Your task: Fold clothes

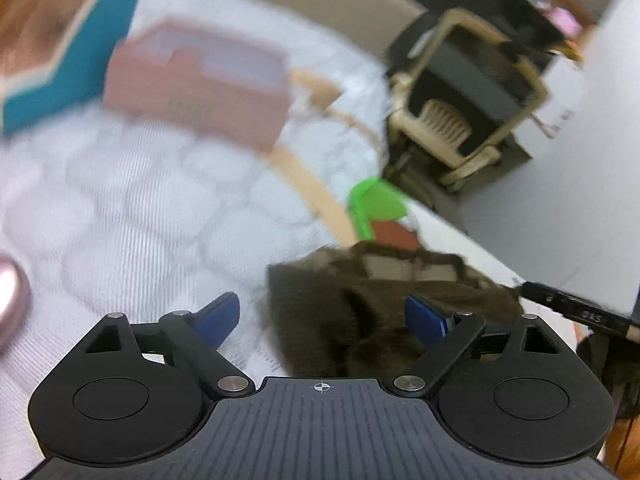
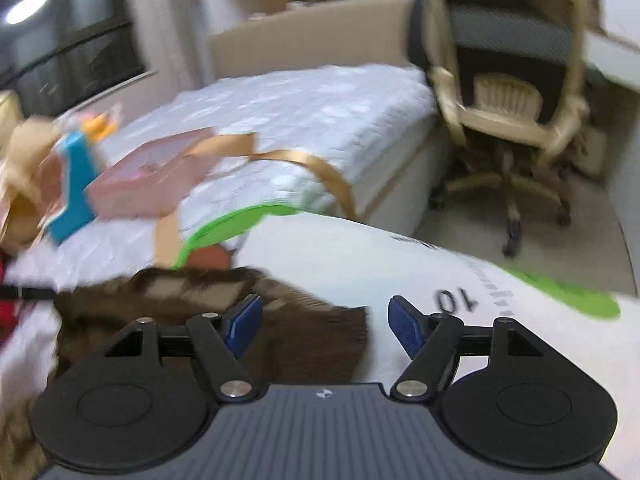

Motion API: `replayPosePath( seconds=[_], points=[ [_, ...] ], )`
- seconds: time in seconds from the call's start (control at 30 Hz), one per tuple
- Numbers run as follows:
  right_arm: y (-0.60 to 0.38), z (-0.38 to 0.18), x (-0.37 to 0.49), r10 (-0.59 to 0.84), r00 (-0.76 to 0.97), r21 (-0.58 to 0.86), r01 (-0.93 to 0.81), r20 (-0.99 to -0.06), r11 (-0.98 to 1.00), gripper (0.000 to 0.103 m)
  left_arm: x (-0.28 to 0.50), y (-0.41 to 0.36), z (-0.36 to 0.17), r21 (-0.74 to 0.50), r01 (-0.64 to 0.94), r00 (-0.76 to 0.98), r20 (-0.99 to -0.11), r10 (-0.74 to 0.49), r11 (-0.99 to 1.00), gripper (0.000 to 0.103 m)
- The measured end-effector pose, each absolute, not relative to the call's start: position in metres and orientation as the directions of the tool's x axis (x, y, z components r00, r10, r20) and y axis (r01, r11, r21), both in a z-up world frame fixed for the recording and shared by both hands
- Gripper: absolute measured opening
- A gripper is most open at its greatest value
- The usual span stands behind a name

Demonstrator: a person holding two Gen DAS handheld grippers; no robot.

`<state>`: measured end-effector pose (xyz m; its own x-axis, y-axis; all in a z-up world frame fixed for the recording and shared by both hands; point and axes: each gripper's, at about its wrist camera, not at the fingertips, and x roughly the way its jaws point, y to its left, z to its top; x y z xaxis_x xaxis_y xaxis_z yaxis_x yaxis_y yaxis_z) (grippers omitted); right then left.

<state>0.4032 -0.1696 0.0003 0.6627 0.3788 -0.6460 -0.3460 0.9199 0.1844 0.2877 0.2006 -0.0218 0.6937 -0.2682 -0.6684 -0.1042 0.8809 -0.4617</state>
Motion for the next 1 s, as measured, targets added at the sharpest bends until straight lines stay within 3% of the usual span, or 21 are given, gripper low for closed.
replayPosePath(
  seconds=[0.13, 0.17, 0.2, 0.23, 0.27, 0.3, 0.5, 0.6, 0.7, 0.77, 0.83, 0.9, 1.0],
  points=[
    [-0.157, -0.023, 0.420, 0.388, 0.626, 0.218, -0.333, -0.676, 0.917, 0.067, 0.309, 0.200, -0.048, -0.507, -0.156, 0.691, -0.670, -0.273, 0.848, 0.090],
    [-0.150, -0.027, 0.421, 0.401, 0.615, 0.222, -0.349, -0.679, 0.910, 0.057, 0.313, 0.196, -0.048, -0.502, -0.151, 0.703, -0.660, -0.265, 0.852, 0.089],
    [-0.143, -0.031, 0.422, 0.415, 0.603, 0.226, -0.366, -0.681, 0.903, 0.046, 0.316, 0.191, -0.047, -0.481, -0.137, 0.709, -0.658, -0.253, 0.866, 0.075],
    [-0.136, -0.032, 0.420, 0.416, 0.598, 0.210, -0.385, -0.684, 0.899, 0.039, 0.318, 0.186, -0.045, -0.453, -0.125, 0.702, -0.669, -0.243, 0.883, 0.046],
    [-0.131, -0.030, 0.416, 0.414, 0.600, 0.188, -0.403, -0.685, 0.895, 0.020, 0.320, 0.180, -0.043, -0.427, -0.110, 0.697, -0.677, -0.236, 0.898, 0.036],
    [-0.128, -0.026, 0.410, 0.417, 0.601, 0.178, -0.417, -0.682, 0.892, 0.016, 0.315, 0.175, -0.037, -0.411, -0.084, 0.694, -0.678, -0.243, 0.908, 0.022],
    [-0.170, 0.048, 0.322, 0.530, 0.656, 0.196, -0.514, -0.537, 0.835, 0.013, 0.222, 0.161, 0.038, -0.293, 0.123, 0.781, -0.561, -0.275, 0.948, 0.018],
    [-0.196, 0.072, 0.255, 0.561, 0.663, 0.140, -0.576, -0.496, 0.805, 0.013, 0.157, 0.153, 0.059, -0.248, 0.197, 0.800, -0.519, -0.302, 0.949, 0.018],
    [-0.215, 0.066, 0.196, 0.556, 0.651, 0.075, -0.612, -0.518, 0.787, 0.013, 0.101, 0.144, 0.052, -0.240, 0.245, 0.771, -0.539, -0.339, 0.939, 0.026],
    [-0.221, 0.053, 0.163, 0.530, 0.635, -0.010, -0.646, -0.562, 0.763, 0.017, 0.076, 0.140, 0.041, -0.237, 0.279, 0.734, -0.572, -0.366, 0.931, 0.043],
    [-0.229, 0.038, 0.136, 0.499, 0.621, -0.084, -0.672, -0.604, 0.736, 0.027, 0.054, 0.141, 0.028, -0.260, 0.341, 0.667, -0.611, -0.428, 0.903, 0.075],
    [-0.237, 0.027, 0.119, 0.472, 0.600, -0.115, -0.688, -0.646, 0.717, 0.052, 0.040, 0.145, 0.021, -0.287, 0.372, 0.627, -0.623, -0.467, 0.883, 0.082],
    [-0.254, 0.030, 0.110, 0.489, 0.580, -0.065, -0.684, -0.651, 0.726, 0.059, 0.033, 0.158, 0.021, -0.346, 0.359, 0.632, -0.593, -0.498, 0.867, 0.092]
  ],
)
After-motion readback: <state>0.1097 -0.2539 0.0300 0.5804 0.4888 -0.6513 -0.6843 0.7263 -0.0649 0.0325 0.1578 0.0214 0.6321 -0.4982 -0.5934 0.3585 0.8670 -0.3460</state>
